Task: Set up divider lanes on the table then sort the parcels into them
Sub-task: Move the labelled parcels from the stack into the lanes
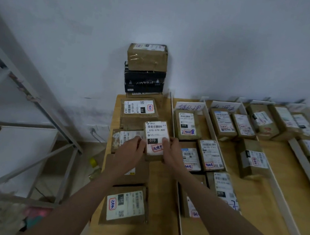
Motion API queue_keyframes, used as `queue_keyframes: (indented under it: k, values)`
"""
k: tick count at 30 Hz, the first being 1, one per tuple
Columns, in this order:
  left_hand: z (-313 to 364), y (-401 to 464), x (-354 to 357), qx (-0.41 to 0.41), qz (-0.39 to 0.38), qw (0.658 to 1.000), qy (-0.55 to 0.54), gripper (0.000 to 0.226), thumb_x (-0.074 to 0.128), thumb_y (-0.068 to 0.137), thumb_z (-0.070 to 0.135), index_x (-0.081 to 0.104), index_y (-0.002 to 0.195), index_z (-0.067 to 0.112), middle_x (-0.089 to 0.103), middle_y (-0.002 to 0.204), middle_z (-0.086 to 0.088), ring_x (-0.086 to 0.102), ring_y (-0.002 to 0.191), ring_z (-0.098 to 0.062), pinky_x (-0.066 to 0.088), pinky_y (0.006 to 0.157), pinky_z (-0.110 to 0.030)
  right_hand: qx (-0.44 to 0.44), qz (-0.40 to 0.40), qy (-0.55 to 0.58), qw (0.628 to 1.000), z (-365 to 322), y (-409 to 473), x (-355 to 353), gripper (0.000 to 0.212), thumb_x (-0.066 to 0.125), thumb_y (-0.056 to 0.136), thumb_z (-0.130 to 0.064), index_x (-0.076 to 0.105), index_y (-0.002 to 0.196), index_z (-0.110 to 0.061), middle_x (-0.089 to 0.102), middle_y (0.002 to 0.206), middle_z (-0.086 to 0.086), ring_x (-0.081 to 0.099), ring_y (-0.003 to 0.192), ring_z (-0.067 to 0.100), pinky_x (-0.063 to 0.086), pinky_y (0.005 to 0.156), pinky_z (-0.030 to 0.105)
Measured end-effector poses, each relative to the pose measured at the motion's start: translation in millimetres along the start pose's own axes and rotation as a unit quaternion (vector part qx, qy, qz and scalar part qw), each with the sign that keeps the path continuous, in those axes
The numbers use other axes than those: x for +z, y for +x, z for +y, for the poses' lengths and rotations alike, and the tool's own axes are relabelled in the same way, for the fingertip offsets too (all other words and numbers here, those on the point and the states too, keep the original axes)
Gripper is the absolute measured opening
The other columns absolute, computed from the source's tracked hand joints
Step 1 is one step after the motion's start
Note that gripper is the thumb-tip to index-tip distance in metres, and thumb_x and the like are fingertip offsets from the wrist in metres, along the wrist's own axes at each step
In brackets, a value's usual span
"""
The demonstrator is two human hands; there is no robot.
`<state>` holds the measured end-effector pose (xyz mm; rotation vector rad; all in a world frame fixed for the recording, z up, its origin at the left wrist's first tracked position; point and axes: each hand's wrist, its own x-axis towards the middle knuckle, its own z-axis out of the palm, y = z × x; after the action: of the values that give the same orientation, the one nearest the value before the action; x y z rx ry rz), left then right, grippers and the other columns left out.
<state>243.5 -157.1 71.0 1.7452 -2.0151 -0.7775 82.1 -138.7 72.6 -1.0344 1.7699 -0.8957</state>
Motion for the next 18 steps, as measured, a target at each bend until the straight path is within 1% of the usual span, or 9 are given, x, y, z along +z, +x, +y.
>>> queue_keyframes:
  k: [1, 2, 4, 6, 9, 11, 12, 15, 18]
  values:
    - [5, 1, -1, 0.012, 0.01, 1.0, 0.016, 0.029, 0.033, 0.106, 0.035, 0.052, 0.089, 0.021, 0.061, 0.082, 0.002, 0.059, 0.072, -0.013, 0.038, 0.054, -0.024, -0.002, 0.007, 0.008, 1.0, -3, -4, -8, 0.049, 0.043, 0.099, -0.054, 0.043, 0.128, -0.015, 0.064, 0.116, 0.008, 0.067, 0.098, 0.022, 0.058, 0.082, 0.046]
    - [11, 2, -2, 0.024, 0.022, 0.999, 0.033, 0.029, 0.032, 0.106, 0.034, 0.054, 0.091, 0.02, 0.06, 0.085, 0.001, 0.059, 0.076, -0.016, 0.038, 0.056, -0.025, -0.007, 0.016, 0.017, 1.0, -5, -8, -17, 0.045, 0.043, 0.101, -0.049, 0.044, 0.129, -0.013, 0.065, 0.114, 0.006, 0.067, 0.097, 0.02, 0.058, 0.082, 0.043]
    - [22, 5, -2, 0.053, 0.047, 0.994, 0.077, 0.032, 0.033, 0.105, 0.034, 0.06, 0.102, 0.018, 0.062, 0.097, -0.002, 0.061, 0.087, -0.02, 0.041, 0.064, -0.028, -0.015, 0.034, 0.037, 0.999, -5, -14, -34, 0.039, 0.043, 0.103, -0.043, 0.046, 0.129, -0.013, 0.066, 0.113, 0.003, 0.067, 0.098, 0.017, 0.057, 0.084, 0.04]
    - [32, 7, 2, 0.081, 0.066, 0.988, 0.115, 0.034, 0.035, 0.105, 0.033, 0.063, 0.108, 0.014, 0.063, 0.101, -0.004, 0.061, 0.09, -0.021, 0.041, 0.07, -0.029, -0.024, 0.049, 0.049, 0.997, -2, -20, -50, 0.035, 0.044, 0.103, -0.04, 0.047, 0.128, -0.015, 0.067, 0.112, 0.002, 0.067, 0.098, 0.016, 0.056, 0.085, 0.039]
    - [47, 9, 9, 0.121, 0.084, 0.976, 0.159, 0.031, 0.038, 0.104, 0.032, 0.063, 0.105, 0.014, 0.065, 0.101, -0.006, 0.062, 0.09, -0.023, 0.047, 0.077, -0.036, -0.04, 0.074, 0.04, 0.996, 3, -28, -75, 0.027, 0.043, 0.104, -0.039, 0.049, 0.121, -0.02, 0.069, 0.104, 0.0, 0.068, 0.09, 0.012, 0.057, 0.078, 0.034]
    - [59, 9, 16, 0.137, 0.078, 0.971, 0.182, 0.031, 0.037, 0.103, 0.031, 0.063, 0.103, 0.014, 0.064, 0.102, -0.007, 0.062, 0.09, -0.023, 0.048, 0.082, -0.038, -0.039, 0.089, 0.028, 0.995, 8, -34, -92, 0.022, 0.043, 0.103, -0.04, 0.048, 0.116, -0.023, 0.069, 0.1, 0.001, 0.068, 0.087, 0.014, 0.058, 0.077, 0.037]
    - [64, 8, 20, 0.142, 0.07, 0.969, 0.189, 0.032, 0.037, 0.103, 0.031, 0.063, 0.103, 0.014, 0.064, 0.104, -0.007, 0.062, 0.091, -0.023, 0.048, 0.084, -0.039, -0.039, 0.097, 0.027, 0.994, 13, -36, -101, 0.023, 0.043, 0.103, -0.041, 0.049, 0.116, -0.022, 0.069, 0.1, 0.001, 0.068, 0.087, 0.015, 0.057, 0.075, 0.037]
    - [80, 4, 35, 0.159, 0.074, 0.963, 0.205, 0.034, 0.038, 0.102, 0.032, 0.065, 0.108, 0.013, 0.064, 0.111, -0.007, 0.062, 0.097, -0.025, 0.047, 0.09, -0.041, -0.033, 0.122, 0.032, 0.991, 26, -44, -126, 0.027, 0.044, 0.103, -0.038, 0.052, 0.117, -0.016, 0.069, 0.099, 0.002, 0.068, 0.085, 0.013, 0.054, 0.069, 0.029]
    - [96, 2, 51, 0.173, 0.069, 0.954, 0.235, 0.038, 0.034, 0.101, 0.034, 0.065, 0.106, 0.014, 0.063, 0.111, -0.006, 0.062, 0.097, -0.024, 0.045, 0.089, -0.04, -0.021, 0.142, 0.051, 0.988, 43, -46, -152, 0.032, 0.047, 0.102, -0.039, 0.053, 0.12, -0.013, 0.071, 0.102, 0.003, 0.069, 0.088, 0.015, 0.056, 0.072, 0.032]
